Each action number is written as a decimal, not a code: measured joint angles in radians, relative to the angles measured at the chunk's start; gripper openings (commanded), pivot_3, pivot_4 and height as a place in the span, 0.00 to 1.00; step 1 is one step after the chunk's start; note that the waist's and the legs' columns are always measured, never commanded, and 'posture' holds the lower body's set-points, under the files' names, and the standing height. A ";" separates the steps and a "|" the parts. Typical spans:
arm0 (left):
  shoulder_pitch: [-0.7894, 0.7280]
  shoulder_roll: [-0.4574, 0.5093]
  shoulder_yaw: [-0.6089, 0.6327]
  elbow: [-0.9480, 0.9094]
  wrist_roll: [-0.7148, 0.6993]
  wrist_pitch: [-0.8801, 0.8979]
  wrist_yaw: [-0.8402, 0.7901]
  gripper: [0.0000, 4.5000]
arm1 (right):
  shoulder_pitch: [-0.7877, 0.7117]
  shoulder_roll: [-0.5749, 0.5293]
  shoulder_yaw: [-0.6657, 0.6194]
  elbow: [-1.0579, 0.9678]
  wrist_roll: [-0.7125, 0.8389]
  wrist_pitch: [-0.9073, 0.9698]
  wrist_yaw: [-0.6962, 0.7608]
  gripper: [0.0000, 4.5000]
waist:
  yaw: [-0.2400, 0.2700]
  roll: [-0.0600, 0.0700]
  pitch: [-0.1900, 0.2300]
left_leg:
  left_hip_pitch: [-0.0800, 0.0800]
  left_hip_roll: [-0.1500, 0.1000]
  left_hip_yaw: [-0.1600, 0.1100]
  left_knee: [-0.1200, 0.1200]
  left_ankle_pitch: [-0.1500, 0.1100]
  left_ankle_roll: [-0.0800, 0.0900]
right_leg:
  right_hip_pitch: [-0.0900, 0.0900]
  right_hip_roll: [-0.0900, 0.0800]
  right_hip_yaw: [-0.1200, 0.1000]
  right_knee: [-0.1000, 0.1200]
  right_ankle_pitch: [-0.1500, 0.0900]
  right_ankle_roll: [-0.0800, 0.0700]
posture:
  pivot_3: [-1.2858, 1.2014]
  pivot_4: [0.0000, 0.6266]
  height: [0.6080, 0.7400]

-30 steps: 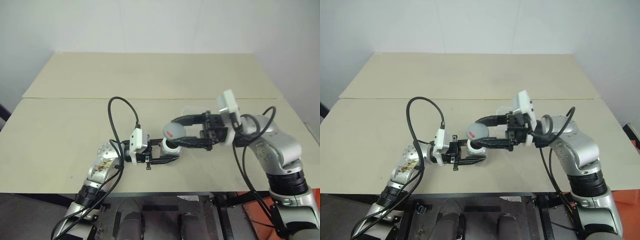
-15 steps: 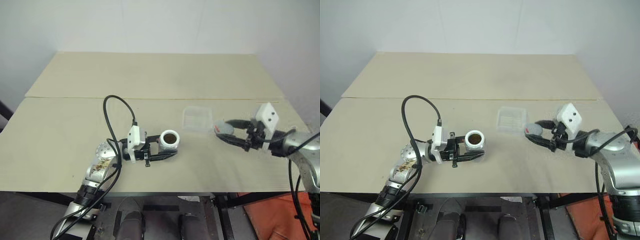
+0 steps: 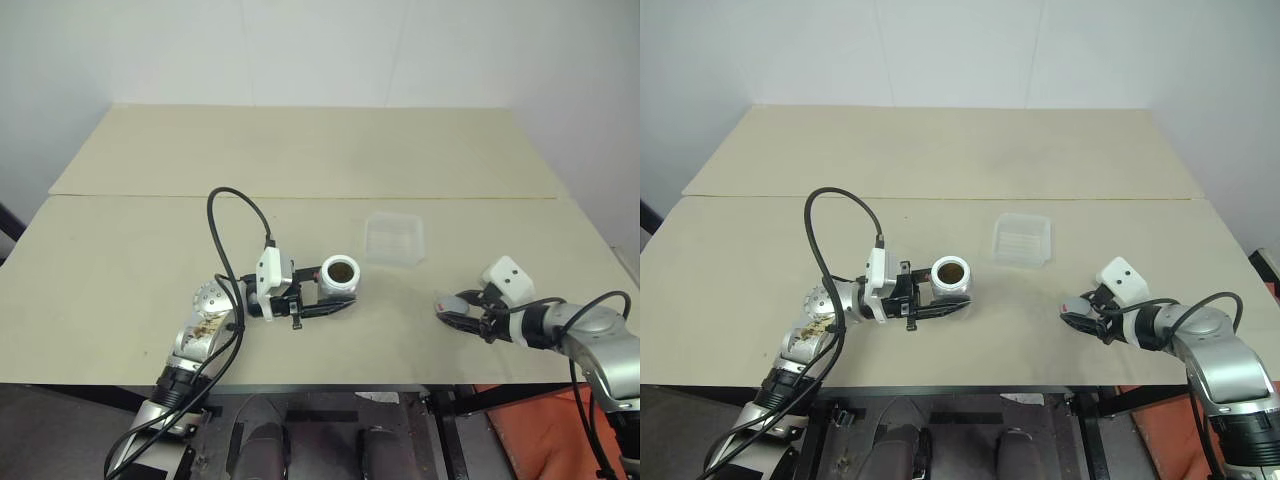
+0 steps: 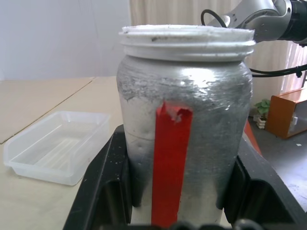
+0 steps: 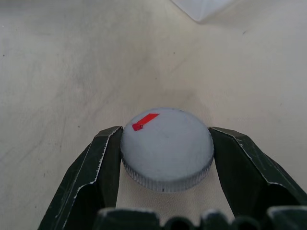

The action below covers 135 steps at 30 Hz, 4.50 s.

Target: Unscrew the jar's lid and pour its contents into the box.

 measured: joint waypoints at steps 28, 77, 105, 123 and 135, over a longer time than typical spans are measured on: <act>-0.818 -0.173 -0.197 1.099 0.653 -0.220 0.696 0.43 | -0.036 0.082 -0.110 -0.226 0.045 0.054 -0.156 0.99 | 0.013 -0.001 0.000 | -0.015 -0.004 -0.002 0.002 0.000 0.000 | -0.012 -0.001 -0.002 -0.002 0.001 0.003 | 0.52 0.24 1.00; -0.976 -0.325 0.142 1.323 0.593 -0.083 0.658 0.43 | 0.121 0.140 -0.196 -0.446 0.136 0.147 -0.301 0.99 | 0.009 -0.001 0.000 | -0.019 -0.006 -0.003 0.007 0.001 0.000 | -0.016 -0.002 -0.002 0.011 0.001 0.003 | 0.52 0.24 1.00; -1.154 -0.312 -0.890 1.349 1.628 -0.301 1.429 0.43 | 0.251 0.205 -0.222 -0.575 0.137 0.185 -0.401 0.99 | 0.013 -0.001 0.001 | -0.020 -0.010 -0.004 0.008 0.002 0.000 | -0.017 -0.005 -0.001 0.011 -0.001 0.006 | 0.52 0.24 1.00; -1.108 -0.311 -0.434 1.348 1.210 -0.310 1.124 0.43 | 0.255 0.192 -0.235 -0.562 0.135 0.194 -0.391 0.99 | 0.010 -0.001 0.000 | -0.019 -0.010 -0.004 0.009 0.002 0.001 | -0.017 -0.006 -0.001 0.012 -0.001 0.006 | 0.52 0.24 1.00; -0.964 -0.341 0.305 1.322 0.502 -0.079 0.730 0.43 | 0.215 0.183 -0.208 -0.524 0.127 0.192 -0.369 0.99 | 0.008 -0.001 0.000 | -0.019 -0.012 -0.007 0.011 0.002 0.001 | -0.015 -0.006 -0.002 0.016 -0.001 0.006 | 0.52 0.24 1.00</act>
